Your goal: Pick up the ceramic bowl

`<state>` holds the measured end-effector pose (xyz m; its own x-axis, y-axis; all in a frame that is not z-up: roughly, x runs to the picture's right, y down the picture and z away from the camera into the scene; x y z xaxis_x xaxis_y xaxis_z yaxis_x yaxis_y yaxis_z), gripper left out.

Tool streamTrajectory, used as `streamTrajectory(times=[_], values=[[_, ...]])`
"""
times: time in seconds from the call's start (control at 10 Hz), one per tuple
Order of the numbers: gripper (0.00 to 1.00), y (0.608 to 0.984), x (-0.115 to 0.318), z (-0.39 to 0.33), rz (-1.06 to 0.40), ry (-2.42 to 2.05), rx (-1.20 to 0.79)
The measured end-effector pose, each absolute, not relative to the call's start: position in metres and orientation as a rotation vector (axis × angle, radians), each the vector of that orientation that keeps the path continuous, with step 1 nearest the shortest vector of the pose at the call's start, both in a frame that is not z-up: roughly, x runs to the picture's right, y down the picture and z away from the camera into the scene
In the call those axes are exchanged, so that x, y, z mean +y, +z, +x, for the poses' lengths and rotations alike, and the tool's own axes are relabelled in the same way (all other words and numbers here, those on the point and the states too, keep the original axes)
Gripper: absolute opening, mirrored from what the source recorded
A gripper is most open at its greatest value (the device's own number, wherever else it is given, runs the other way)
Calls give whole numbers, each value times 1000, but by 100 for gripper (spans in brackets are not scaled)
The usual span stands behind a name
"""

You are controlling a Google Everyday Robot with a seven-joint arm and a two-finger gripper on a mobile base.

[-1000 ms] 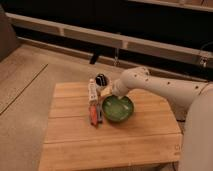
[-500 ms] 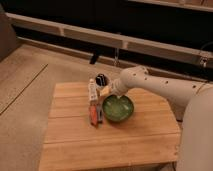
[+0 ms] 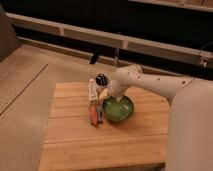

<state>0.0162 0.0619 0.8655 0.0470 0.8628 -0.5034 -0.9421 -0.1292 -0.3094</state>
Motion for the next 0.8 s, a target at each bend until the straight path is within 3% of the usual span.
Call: streamTrajectory(times=[0.8], values=[[65, 898, 92, -31, -837, 1453, 253]])
